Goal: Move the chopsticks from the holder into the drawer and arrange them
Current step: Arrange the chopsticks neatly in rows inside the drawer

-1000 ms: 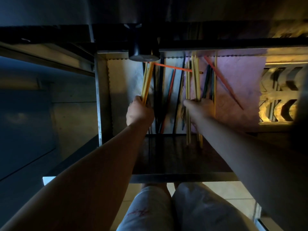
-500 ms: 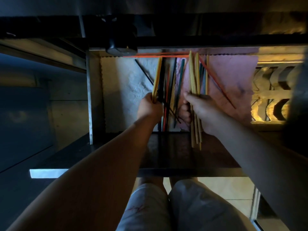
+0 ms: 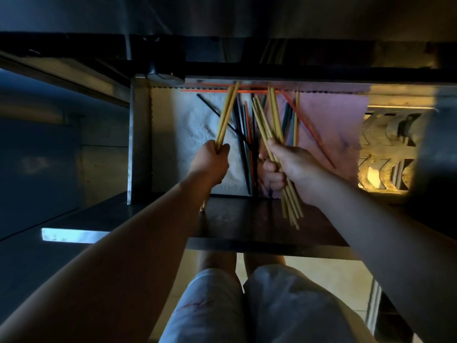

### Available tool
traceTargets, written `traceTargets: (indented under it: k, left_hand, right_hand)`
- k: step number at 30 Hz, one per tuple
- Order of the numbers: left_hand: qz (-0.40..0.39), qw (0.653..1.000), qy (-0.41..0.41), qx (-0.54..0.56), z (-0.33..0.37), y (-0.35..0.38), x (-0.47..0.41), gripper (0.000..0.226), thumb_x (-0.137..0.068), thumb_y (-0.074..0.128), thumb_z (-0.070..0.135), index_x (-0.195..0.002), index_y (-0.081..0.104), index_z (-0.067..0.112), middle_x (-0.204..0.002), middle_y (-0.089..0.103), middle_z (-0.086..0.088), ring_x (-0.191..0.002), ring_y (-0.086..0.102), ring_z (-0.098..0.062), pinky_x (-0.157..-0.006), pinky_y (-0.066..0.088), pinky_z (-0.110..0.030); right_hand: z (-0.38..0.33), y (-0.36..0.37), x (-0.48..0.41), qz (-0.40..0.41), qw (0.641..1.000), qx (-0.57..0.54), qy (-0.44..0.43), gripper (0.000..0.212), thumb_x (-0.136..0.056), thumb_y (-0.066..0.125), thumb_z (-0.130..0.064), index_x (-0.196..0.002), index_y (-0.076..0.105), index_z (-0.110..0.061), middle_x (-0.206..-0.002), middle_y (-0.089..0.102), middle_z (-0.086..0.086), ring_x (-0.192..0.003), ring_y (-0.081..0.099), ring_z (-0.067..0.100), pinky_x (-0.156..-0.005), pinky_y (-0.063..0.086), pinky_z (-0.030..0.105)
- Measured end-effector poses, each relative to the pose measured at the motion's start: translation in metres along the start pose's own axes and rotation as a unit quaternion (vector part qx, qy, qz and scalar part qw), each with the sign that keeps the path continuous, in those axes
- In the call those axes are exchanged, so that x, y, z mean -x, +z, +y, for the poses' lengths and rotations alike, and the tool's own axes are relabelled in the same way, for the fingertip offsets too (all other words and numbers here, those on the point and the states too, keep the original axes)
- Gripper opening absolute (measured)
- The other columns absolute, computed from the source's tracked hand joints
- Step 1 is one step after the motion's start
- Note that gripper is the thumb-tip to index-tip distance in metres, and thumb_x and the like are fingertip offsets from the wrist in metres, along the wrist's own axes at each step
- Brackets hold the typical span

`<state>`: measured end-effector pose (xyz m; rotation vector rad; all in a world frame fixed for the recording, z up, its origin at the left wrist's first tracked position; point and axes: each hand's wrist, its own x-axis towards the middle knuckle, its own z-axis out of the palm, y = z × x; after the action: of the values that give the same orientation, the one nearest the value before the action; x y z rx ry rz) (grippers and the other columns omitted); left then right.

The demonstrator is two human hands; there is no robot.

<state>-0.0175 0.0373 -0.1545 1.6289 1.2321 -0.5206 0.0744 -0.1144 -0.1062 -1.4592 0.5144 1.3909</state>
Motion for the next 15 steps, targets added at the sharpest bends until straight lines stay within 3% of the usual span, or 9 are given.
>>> traceTargets:
  k: [3,6,10,15]
  left_hand:
    - [0.019,0.999,-0.026,0.032,-0.007,-0.021,0.001,0.029,-0.095,0.048,0.045,-0.099,0.056,0.017,-0.069,0.059,-0.001,-0.048,0.052,-0.012,-0.038,0.042,-0.020]
    - [0.039,0.995,-0.042,0.085,-0.020,-0.036,-0.002,0.032,-0.096,0.046,0.046,-0.095,0.057,0.016,-0.064,0.051,0.001,-0.043,0.045,-0.011,-0.039,0.040,-0.024]
    - [0.078,0.986,-0.063,0.134,-0.035,-0.052,-0.013,0.034,-0.097,0.046,0.047,-0.086,0.056,0.017,-0.061,0.048,0.000,-0.044,0.045,-0.014,-0.041,0.039,-0.025]
    - [0.068,0.980,-0.083,0.168,-0.039,-0.055,-0.028,0.036,-0.098,0.044,0.048,-0.101,0.057,0.015,-0.068,0.051,-0.001,-0.051,0.048,-0.013,-0.046,0.041,-0.028]
  right_hand:
    - [-0.002,0.018,-0.003,-0.010,1.000,0.020,-0.022,0.028,-0.095,0.056,-0.034,-0.080,0.064,-0.012,-0.055,0.054,-0.002,-0.037,0.046,0.010,-0.037,0.039,0.020]
    - [-0.004,0.039,-0.011,-0.007,0.999,0.044,-0.020,0.024,-0.096,0.056,-0.025,-0.082,0.065,-0.008,-0.060,0.057,0.003,-0.038,0.051,0.010,-0.039,0.043,0.020]
    - [-0.005,0.068,-0.025,0.012,0.995,0.103,-0.004,0.027,-0.097,0.052,-0.029,-0.082,0.062,-0.010,-0.059,0.050,0.000,-0.035,0.041,0.007,-0.036,0.032,0.015]
    - [-0.003,0.092,-0.035,0.031,0.993,0.116,-0.003,0.028,-0.098,0.050,-0.032,-0.083,0.061,-0.012,-0.060,0.048,-0.001,-0.038,0.039,0.008,-0.036,0.032,0.015]
